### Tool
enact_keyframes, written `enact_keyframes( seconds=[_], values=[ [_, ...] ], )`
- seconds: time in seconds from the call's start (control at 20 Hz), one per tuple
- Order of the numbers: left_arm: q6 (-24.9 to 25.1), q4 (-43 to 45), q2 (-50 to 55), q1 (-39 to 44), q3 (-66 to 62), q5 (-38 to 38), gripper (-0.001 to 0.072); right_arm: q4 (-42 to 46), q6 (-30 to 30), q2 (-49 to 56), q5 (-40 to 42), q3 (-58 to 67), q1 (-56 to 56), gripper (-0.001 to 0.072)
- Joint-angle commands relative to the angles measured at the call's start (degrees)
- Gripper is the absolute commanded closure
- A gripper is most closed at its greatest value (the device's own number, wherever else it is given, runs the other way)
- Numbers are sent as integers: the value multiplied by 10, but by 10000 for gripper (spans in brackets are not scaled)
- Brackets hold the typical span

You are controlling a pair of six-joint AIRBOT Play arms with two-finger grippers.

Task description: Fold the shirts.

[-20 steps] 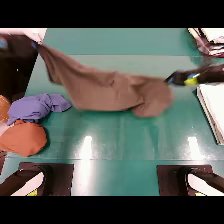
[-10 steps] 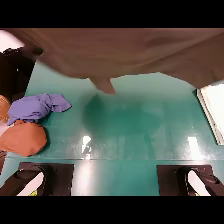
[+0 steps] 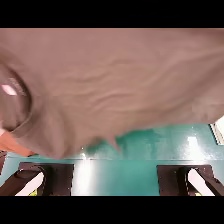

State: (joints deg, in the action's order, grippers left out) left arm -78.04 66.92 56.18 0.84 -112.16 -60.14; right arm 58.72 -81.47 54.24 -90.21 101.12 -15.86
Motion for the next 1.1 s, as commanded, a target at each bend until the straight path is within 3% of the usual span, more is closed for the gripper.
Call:
enact_keyframes(
  seconds=[0.0,0.15,0.3,0.45,0.6,0.65,0.7,0.75,0.9,1.05],
  values=[
    [0,-16,99,0,68,-64,686,19,-18,67,-26,-93,50,694],
    [1,-14,220,0,102,-76,686,101,-25,137,47,-196,119,694],
    [5,-14,330,0,105,-35,686,101,-25,219,157,-247,157,694],
    [5,-14,396,0,105,28,686,99,-25,293,224,-223,178,694],
    [5,-13,413,-1,105,56,683,97,-25,352,221,-157,184,674],
    [5,-11,413,-1,103,53,575,98,-25,368,209,-133,184,477],
    [4,-8,413,-1,99,44,328,97,-25,381,194,-110,184,304],
    [3,-5,413,-4,91,21,190,98,-25,389,174,-89,184,285],
    [-9,-4,409,-31,61,-114,207,98,-16,375,143,-75,181,285],
    [-45,4,389,-72,86,-216,207,98,-6,311,156,-146,179,285]
  ],
)
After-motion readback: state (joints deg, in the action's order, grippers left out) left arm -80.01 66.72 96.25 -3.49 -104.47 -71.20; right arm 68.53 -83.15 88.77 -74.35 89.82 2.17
